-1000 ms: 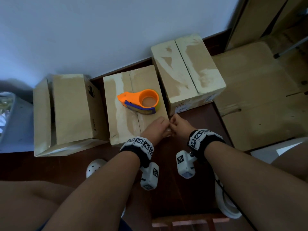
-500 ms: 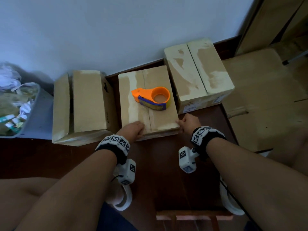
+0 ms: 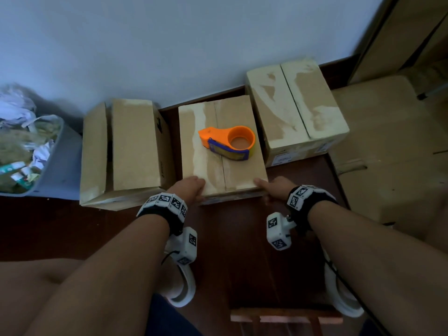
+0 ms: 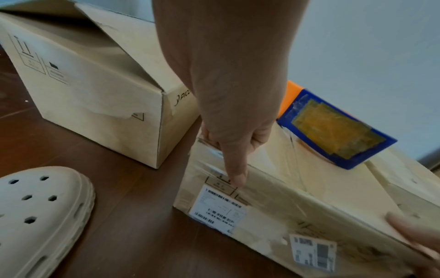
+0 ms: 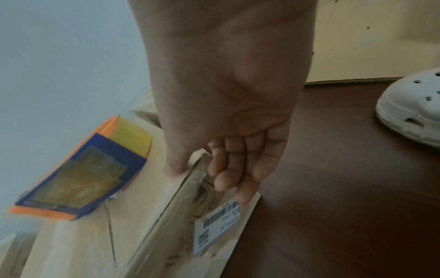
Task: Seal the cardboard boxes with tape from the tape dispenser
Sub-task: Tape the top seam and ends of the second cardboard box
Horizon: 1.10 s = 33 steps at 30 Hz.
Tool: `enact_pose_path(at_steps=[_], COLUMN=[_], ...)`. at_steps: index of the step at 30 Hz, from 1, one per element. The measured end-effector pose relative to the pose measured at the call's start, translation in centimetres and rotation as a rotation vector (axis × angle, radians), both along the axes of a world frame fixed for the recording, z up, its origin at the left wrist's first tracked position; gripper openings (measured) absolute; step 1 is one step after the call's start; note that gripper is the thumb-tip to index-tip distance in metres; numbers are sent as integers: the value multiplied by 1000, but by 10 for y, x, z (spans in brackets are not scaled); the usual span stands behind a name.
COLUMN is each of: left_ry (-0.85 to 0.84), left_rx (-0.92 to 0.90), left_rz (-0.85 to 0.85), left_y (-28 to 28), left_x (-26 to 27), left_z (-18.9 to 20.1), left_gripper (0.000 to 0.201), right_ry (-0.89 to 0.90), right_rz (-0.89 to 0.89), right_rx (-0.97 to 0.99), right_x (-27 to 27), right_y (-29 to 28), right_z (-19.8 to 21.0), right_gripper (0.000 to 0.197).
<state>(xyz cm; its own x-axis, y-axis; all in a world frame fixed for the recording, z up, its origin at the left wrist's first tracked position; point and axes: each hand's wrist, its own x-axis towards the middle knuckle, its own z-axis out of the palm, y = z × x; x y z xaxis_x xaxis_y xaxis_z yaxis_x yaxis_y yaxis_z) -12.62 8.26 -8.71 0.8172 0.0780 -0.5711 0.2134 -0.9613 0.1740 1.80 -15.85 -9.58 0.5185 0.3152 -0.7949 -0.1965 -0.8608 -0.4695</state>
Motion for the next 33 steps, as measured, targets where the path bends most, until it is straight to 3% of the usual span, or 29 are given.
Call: enact_pose_path(at_steps=[3,8,11,14,16,18,21,24,26,30,33], left_ry=[8,84,-134,-370,-282,-146,-17,53,93,162,198], left_rx=[53,75,-49,3,21,-15,-41,-26,-8,35,75], left_rz=[-17,38,337,524,491,489,481,483,479,473,454], left_y=[-7,-9,-2,14,18,9,-13,-26,-31,-46,-61], left_x=[-1,8,16,17,15,11,2,-2,-5,-12,-22], left_z=[1,12,16,15,7,-1,-9,-5,-2,5,8], left_gripper=[31,38,34,26,50,78,94,94,95,100,103], right_ry=[-33,-125,-156,-449,-632,-817,-1032,-936,-882,-954,-731], right_rz=[-64,28,80,150,93,101,302,529,628,898,950], right_rx=[54,2,-84,-225,-148,51,263,276,104,-225,-276], right_x=[-3,-4,0,5,8,13,17,6,-3,-22,-34], right_y=[-1,-1,0,1,3,12,35,55,56,44,32], right_z=[-3,-2,5,19,29,37,48,55,55,65,84], right_gripper=[58,59,61,58,47,35,40,53,55,43,43])
